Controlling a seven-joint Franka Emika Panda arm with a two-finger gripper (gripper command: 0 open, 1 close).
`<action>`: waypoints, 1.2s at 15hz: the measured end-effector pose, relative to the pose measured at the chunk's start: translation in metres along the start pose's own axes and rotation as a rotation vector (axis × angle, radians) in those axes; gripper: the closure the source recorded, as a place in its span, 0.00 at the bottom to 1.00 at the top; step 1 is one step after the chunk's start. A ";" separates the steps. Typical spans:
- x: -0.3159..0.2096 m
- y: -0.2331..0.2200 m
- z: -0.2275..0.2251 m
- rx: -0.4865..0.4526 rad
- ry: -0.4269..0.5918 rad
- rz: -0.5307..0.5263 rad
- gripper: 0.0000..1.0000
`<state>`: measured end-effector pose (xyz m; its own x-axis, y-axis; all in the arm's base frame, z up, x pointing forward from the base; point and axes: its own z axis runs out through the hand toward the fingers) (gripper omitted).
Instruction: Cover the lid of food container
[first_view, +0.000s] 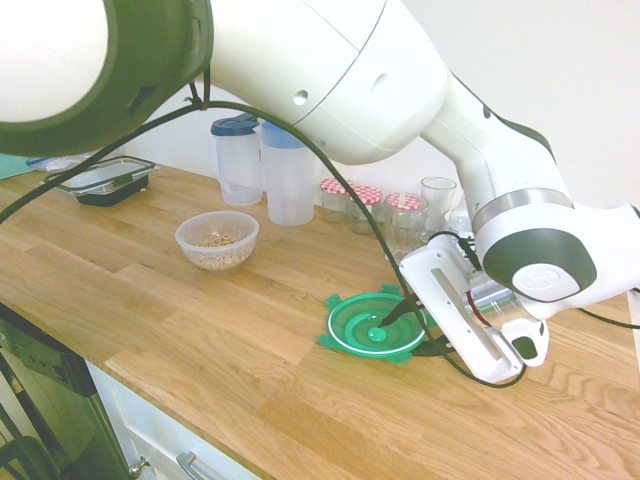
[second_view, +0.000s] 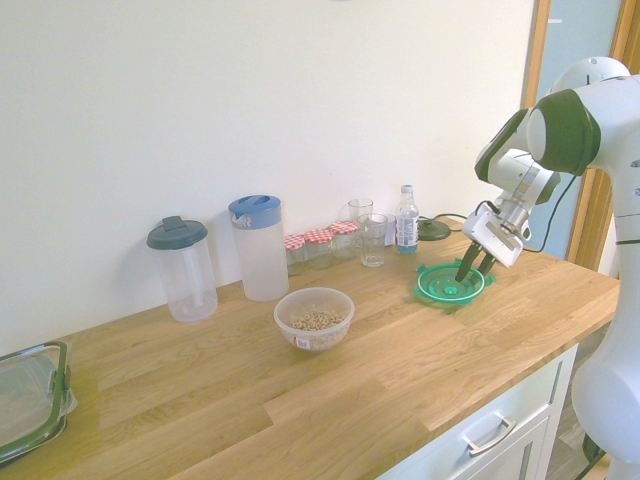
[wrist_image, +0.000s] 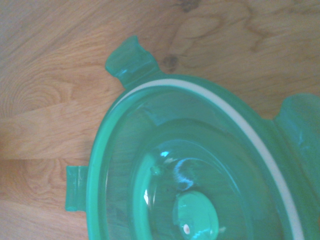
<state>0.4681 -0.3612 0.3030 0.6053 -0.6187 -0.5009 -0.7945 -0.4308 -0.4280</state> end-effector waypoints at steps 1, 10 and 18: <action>0.000 0.001 0.000 0.001 0.001 0.002 1.00; 0.000 0.001 -0.001 0.002 0.001 0.002 1.00; -0.043 -0.051 -0.085 -0.150 0.112 0.014 1.00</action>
<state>0.4782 -0.3685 0.4099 0.5915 -0.6911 -0.4154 -0.8063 -0.5094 -0.3006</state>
